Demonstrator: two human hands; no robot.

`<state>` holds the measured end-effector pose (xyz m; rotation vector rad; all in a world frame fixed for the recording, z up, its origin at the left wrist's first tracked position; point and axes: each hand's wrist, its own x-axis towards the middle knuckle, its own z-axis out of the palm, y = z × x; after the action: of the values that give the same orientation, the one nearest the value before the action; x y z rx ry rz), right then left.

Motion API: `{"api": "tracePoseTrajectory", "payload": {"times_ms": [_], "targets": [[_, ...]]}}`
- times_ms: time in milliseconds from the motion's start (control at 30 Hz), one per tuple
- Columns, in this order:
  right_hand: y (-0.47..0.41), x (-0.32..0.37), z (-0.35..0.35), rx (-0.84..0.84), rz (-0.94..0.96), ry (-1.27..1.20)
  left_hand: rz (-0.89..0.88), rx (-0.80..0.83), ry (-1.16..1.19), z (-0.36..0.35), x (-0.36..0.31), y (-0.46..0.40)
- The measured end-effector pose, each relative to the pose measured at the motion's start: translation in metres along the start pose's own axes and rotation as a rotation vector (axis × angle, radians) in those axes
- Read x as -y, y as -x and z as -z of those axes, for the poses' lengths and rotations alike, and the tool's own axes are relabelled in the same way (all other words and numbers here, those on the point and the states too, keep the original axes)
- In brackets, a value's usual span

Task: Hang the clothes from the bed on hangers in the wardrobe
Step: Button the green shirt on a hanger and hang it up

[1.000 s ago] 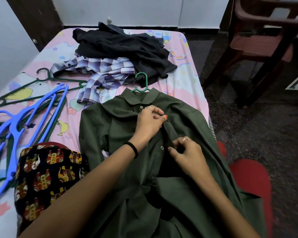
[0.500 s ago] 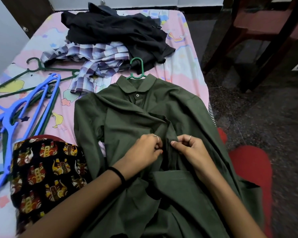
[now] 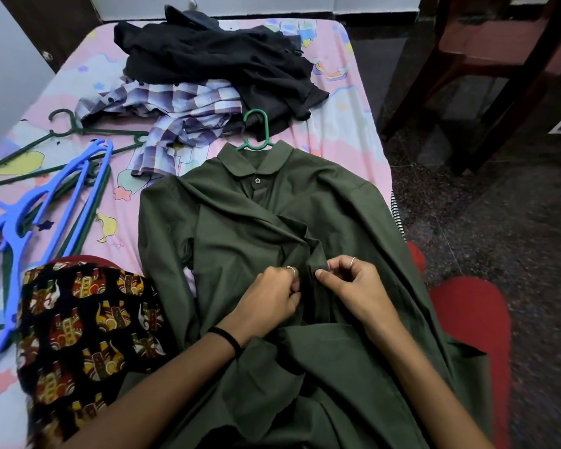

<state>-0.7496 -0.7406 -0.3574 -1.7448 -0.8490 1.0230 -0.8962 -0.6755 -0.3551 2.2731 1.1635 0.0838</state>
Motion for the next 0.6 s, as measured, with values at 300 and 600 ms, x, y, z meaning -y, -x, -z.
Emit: {"api": "tracePoseTrajectory", "payload": {"times_ms": [300,600], "targets": [[0.030,0.036,-0.008,-0.055,0.230,0.139,0.093,-0.207,0.402,0.039,-0.012,0.024],[0.046,0.055,-0.020,-0.203,0.439,0.324,0.054,-0.364,0.528,0.060,-0.030,0.051]]}}
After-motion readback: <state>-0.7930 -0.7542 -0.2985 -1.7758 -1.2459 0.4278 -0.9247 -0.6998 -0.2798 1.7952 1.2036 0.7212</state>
